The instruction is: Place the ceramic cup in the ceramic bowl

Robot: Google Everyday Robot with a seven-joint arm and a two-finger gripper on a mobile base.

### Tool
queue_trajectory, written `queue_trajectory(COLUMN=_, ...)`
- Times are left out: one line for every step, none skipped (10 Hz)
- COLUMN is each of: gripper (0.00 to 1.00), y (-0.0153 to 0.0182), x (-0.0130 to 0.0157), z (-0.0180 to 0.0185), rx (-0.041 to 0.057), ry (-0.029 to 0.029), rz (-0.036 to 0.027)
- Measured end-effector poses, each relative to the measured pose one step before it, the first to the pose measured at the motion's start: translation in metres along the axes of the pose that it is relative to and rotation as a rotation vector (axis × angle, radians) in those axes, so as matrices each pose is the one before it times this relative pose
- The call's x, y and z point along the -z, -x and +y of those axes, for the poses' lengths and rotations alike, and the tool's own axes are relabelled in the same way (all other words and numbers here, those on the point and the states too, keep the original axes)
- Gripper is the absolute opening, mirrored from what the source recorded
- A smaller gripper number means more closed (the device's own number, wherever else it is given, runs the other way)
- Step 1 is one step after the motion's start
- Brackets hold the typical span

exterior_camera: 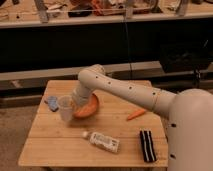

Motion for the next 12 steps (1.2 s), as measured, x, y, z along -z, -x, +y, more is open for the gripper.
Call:
queue_trajectory(gripper=0.0, y=-0.00704, x=0.00306, z=-0.00255, rx=-0.0193, ry=-0.00595, rz=0.00254)
queue_trajectory(gripper=0.0, y=-0.00405, x=0.00252, z=-0.0022, rx=-0.01382, ry=-0.005, rz=0.00228)
queue_trajectory(gripper=0.0, y=-0.00669, x=0.00502, z=0.00446, rx=-0.01927, ry=-0.00483, rz=0.00355)
queue_trajectory(gripper=0.0, y=-0.00685, x=0.00288, z=0.00271, rx=-0.01699, ry=-0.00657, rz=0.00208)
queue_trajectory(gripper=0.0, y=-0.00673, x=0.00079, z=0.00034, rx=-0.01578, ry=-0.00397, rz=-0.00268)
queue_trajectory(gripper=0.0, y=-0.00409, x=-0.00015, z=-0.00099, rx=-0.00968, ry=-0.00286, rz=-0.00437)
queue_trajectory(gripper=0.0, y=-0.00388, x=-0.0008, z=-0.00312, rx=-0.01162, ry=-0.00401, rz=-0.00747)
queue_trajectory(gripper=0.0, y=-0.00441, x=0.00046, z=-0.00031, rx=-0.01106, ry=-0.00397, rz=-0.00134)
queue_trajectory(gripper=0.0, y=-0.00298, x=0.00211, z=0.00063, rx=-0.00781, ry=-0.00515, rz=0.0009)
queue_trajectory(gripper=0.0, y=-0.00506, x=0.00261, z=0.00297, rx=-0.01047, ry=-0.00414, rz=0.00044)
queue_trajectory(gripper=0.0, y=-0.00524, x=0.00169, z=0.0023, rx=-0.01311, ry=-0.00411, rz=-0.00118)
queue_trajectory(gripper=0.0, y=0.00053, x=-0.0019, z=-0.00245, rx=-0.00313, ry=-0.00183, rz=-0.00364)
